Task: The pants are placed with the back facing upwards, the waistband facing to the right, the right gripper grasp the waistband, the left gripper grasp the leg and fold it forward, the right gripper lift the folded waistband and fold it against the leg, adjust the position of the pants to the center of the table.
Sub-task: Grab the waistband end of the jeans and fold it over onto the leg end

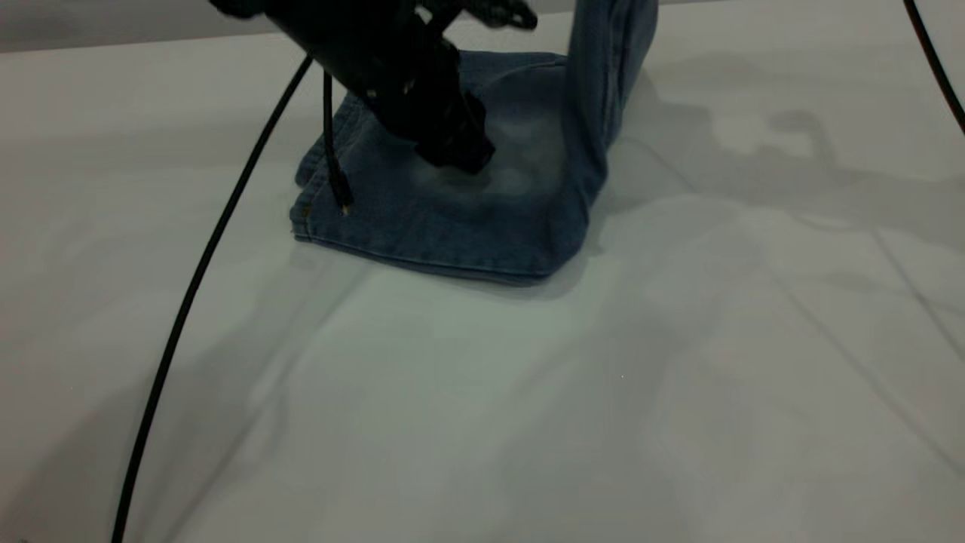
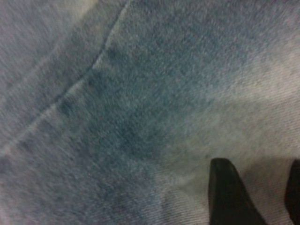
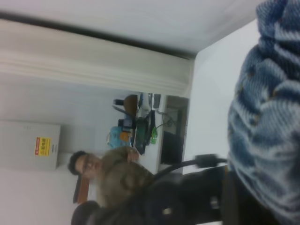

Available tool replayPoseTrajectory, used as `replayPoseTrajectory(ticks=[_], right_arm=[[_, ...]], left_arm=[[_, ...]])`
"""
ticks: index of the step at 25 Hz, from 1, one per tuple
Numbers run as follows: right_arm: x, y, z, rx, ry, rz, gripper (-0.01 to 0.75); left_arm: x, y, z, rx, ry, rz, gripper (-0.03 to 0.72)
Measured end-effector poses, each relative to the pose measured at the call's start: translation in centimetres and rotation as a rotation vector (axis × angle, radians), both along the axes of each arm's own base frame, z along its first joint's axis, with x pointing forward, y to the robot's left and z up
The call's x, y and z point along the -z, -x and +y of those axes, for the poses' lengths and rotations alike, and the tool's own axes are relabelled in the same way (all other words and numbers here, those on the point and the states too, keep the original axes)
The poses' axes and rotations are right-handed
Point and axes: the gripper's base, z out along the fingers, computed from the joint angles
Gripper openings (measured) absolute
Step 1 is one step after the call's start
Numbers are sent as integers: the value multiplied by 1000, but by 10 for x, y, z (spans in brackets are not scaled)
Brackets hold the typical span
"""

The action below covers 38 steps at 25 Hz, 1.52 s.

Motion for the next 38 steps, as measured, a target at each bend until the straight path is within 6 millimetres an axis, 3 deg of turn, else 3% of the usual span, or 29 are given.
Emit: replayPoseTrajectory(ticks=[6,12,17,27,33,38], right_arm=[[-13,3,1,-4,7,-38,97],[-20,4,1,-4,8,-55,97],[-21,4,1,-3,5,-59,97],[-18,6,2,-34,47,-82,97],[-15,12,30,-120,84,-112,97],[-8,12,60,-121,180,-132,97]], left_arm=[[7,8,-13,28,-5,7,307],[7,26,-41,99,-5,5,307],[-4,20,-35,78,9,-14,307],[-88,-6,3,-17,87,-178,307],[-162,-11,35,-80,148,-318,307],[-234,11,43,-71,216,-448,307]])
